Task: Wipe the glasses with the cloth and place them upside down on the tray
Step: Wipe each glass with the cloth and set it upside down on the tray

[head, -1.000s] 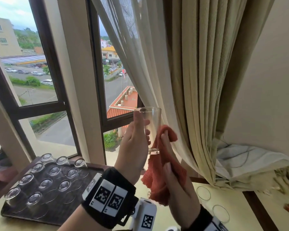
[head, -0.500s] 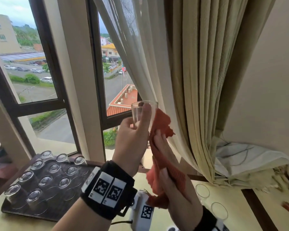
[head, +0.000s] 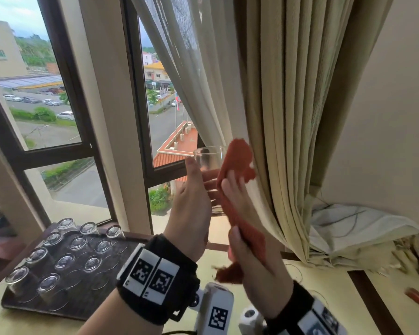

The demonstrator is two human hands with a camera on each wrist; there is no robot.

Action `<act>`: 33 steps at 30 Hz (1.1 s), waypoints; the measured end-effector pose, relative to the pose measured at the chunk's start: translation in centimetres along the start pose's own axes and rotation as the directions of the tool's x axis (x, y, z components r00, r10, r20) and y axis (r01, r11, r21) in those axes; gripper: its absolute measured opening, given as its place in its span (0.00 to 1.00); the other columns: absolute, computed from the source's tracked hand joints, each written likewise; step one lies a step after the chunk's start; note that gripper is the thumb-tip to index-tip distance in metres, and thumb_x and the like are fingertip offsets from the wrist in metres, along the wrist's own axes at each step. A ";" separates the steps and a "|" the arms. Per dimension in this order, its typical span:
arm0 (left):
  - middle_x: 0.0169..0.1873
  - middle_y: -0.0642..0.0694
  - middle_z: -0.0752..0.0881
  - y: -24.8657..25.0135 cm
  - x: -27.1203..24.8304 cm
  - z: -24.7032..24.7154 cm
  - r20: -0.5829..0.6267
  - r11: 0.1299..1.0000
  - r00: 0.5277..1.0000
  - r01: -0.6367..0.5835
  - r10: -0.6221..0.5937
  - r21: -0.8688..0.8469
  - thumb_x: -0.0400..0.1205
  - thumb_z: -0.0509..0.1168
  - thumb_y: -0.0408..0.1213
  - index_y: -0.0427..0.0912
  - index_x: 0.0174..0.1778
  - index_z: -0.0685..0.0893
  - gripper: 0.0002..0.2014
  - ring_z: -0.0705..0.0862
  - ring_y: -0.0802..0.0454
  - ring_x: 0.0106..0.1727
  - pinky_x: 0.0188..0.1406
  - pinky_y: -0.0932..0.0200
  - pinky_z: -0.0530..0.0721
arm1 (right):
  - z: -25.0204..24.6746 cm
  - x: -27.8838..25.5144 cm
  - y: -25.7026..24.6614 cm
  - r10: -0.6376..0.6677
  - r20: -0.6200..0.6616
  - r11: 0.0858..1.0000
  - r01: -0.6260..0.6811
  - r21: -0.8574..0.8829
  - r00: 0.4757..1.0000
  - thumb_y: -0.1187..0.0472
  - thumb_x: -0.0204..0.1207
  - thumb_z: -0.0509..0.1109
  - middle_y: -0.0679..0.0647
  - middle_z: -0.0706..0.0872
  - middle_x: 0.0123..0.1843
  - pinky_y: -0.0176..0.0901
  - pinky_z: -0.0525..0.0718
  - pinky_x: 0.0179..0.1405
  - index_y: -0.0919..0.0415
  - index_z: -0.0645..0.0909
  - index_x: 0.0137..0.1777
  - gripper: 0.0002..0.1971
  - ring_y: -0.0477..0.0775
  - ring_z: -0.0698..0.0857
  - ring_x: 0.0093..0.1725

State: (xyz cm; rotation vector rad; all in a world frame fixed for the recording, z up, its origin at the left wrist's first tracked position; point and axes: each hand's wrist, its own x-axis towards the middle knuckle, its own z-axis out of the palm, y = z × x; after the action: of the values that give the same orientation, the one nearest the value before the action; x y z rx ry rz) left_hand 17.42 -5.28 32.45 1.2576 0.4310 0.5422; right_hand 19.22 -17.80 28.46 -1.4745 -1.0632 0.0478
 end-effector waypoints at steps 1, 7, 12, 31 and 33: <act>0.51 0.42 0.96 0.1 0.3 -0.4 -0.013 1.000 1.000 -0.002 0.003 0.003 0.91 0.45 0.68 0.44 0.58 0.94 0.38 0.95 0.45 0.56 0.61 0.44 0.90 | 0.3 -0.8 0.7 -0.011 0.033 0.996 0.014 -0.087 0.999 0.42 0.93 0.56 0.59 0.69 0.90 0.76 0.69 0.84 0.61 0.68 0.89 0.32 0.66 0.65 0.90; 0.50 0.36 0.95 -0.9 0.4 -0.8 0.002 1.000 1.000 -0.022 0.022 0.006 0.87 0.47 0.73 0.43 0.60 0.93 0.40 0.94 0.38 0.55 0.64 0.33 0.91 | 0.1 -1.0 2.1 0.232 -0.039 0.948 -0.217 0.232 0.972 0.41 0.87 0.60 0.66 0.85 0.69 0.47 0.88 0.33 0.19 0.73 0.78 0.21 0.59 0.87 0.49; 0.45 0.36 0.94 -1.2 -0.4 0.6 0.059 0.999 0.998 0.018 -0.016 -0.031 0.90 0.47 0.69 0.40 0.57 0.91 0.39 0.95 0.39 0.46 0.51 0.42 0.95 | -1.6 3.1 0.2 0.151 -0.089 0.934 -0.113 0.339 0.984 0.48 0.91 0.57 0.52 0.96 0.52 0.44 0.93 0.40 0.38 0.88 0.68 0.17 0.50 0.96 0.48; 0.52 0.37 0.94 -0.9 0.7 1.1 0.054 0.996 0.996 -0.070 0.073 -0.062 0.64 0.77 0.79 0.44 0.68 0.83 0.48 0.96 0.38 0.54 0.62 0.36 0.93 | -1.2 2.0 -1.0 0.168 -0.104 0.925 -0.120 0.359 0.980 0.47 0.85 0.69 0.38 0.91 0.34 0.31 0.84 0.25 0.59 0.80 0.81 0.27 0.36 0.88 0.31; 0.54 0.30 0.93 -0.5 0.8 0.7 0.069 0.994 0.996 -0.056 0.062 -0.089 0.68 0.76 0.79 0.38 0.67 0.87 0.48 0.94 0.34 0.59 0.68 0.35 0.90 | -0.6 1.3 -0.8 0.137 -0.142 0.947 -0.088 0.308 0.980 0.42 0.83 0.71 0.38 0.88 0.40 0.31 0.86 0.29 0.42 0.82 0.80 0.25 0.40 0.88 0.38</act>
State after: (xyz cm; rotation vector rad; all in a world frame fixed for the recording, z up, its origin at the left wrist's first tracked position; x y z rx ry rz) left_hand 18.59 -5.43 32.15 1.2054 0.3075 0.5585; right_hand 19.90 -17.62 30.03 -1.2382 -0.7995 0.1624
